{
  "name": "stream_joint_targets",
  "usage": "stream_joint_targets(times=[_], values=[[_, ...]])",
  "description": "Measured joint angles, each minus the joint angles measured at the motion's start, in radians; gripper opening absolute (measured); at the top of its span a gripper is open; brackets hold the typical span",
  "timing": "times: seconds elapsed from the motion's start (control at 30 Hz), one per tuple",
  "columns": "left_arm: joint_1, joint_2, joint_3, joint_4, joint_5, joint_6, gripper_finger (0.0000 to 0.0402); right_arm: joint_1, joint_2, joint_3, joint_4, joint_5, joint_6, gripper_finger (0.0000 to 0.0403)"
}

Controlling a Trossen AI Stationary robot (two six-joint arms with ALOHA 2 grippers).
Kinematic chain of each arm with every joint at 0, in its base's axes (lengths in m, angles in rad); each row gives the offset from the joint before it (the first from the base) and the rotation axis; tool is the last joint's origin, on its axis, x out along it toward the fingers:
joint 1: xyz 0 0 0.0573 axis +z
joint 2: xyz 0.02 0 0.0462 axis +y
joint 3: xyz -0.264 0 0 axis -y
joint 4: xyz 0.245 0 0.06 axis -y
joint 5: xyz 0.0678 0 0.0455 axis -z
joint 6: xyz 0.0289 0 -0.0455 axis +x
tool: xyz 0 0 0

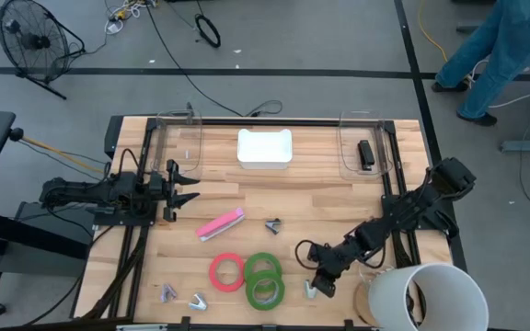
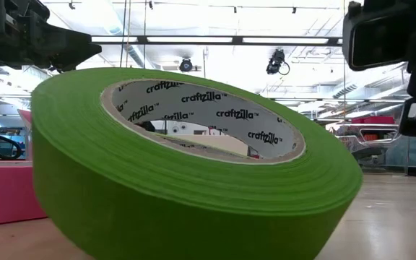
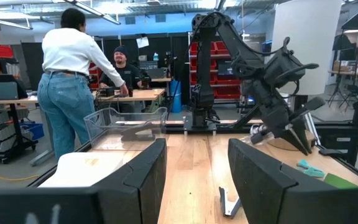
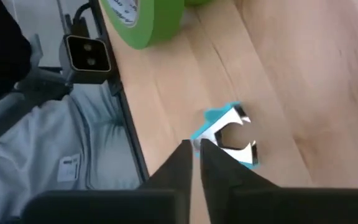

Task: Pick and place Stapler, Stapler remover, tape
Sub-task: Put the blue staple remover into the white bin

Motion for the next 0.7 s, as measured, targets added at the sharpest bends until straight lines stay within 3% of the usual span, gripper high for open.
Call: stream_joint_targets(times=[0.4,0.5,0.7], values=[[0.000,0.000,0.000,0.000,0.000,0.000,0.0177,0.009,0.014,0.000,-0.008,0.037,-0.056,0.0163],[0.000,0.000,0.000,0.000,0.000,0.000,0.0177,0.009,0.014,0.000,-0.023,0.076,-0.086,0.0176],[0.000,0.000,0.000,0.000,0.000,0.000,0.0177,-0.014,0.014,0.019,0.123,0.138,-0.200,0.0165]])
